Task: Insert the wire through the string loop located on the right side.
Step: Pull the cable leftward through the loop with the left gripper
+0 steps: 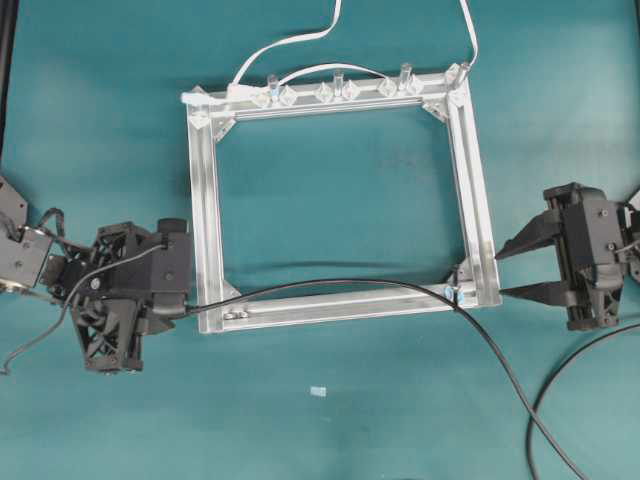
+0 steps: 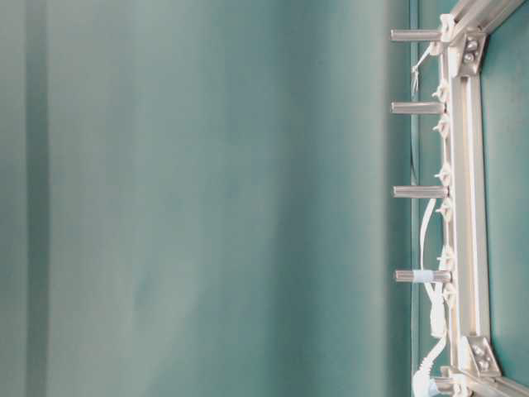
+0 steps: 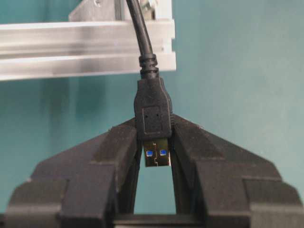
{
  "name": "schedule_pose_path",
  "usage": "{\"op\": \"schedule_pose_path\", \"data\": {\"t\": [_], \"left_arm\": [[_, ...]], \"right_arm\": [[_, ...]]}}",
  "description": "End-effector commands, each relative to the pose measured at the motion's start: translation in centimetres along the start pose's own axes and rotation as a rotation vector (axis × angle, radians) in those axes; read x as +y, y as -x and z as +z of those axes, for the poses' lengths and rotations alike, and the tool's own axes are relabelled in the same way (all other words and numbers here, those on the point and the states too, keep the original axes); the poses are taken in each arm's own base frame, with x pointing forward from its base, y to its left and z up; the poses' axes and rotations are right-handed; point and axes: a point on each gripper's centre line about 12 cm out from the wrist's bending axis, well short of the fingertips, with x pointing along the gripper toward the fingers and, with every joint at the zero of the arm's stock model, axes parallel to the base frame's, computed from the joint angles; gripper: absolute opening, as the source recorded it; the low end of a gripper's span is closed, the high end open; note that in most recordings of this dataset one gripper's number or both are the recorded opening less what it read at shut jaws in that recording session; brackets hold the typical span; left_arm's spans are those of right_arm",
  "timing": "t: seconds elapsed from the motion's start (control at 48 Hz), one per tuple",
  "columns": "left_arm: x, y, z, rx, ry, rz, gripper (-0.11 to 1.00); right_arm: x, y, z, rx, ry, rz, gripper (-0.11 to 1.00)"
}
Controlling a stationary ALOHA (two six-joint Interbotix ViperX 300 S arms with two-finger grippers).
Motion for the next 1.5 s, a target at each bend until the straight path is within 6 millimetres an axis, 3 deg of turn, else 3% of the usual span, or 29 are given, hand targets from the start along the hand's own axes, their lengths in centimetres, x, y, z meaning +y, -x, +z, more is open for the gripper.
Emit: {"op": "schedule_pose_path", "data": {"t": [0.0,0.5,0.687,0.75,0.854,1.124,1.478], "left_arm": [[-0.3,-0.1,0.0,-0.006,0.0,-0.006,0.18],[0.0,-1.6,-0.5,0.043,0.016,0.013,0.19],[0.0,-1.7,-0.7,0.065,0.007,0.02,0.7],[0.0,-1.6,-0.6,0.062,0.005,0.02,0.82],[0.0,-1.7,-0.6,0.062,0.004,0.02,0.76],[0.0,-1.3,-0.4,0.047,-0.008,0.019,0.77],[0.0,2.1,0.9,-0.087,0.0,-0.022,0.73]], "right_arm": [[0.1,-0.1,0.6,-0.019,0.002,0.001,0.64],[0.2,-0.1,0.8,-0.025,0.002,0.002,0.64],[0.2,-0.1,0.8,-0.025,0.0,0.002,0.64],[0.1,-0.1,0.8,-0.025,0.001,0.001,0.64],[0.2,-0.1,0.8,-0.025,0.0,0.002,0.64],[0.2,-0.1,1.0,-0.031,0.001,0.003,0.65],[0.2,1.2,2.8,-0.166,-0.008,0.002,0.64]]}}
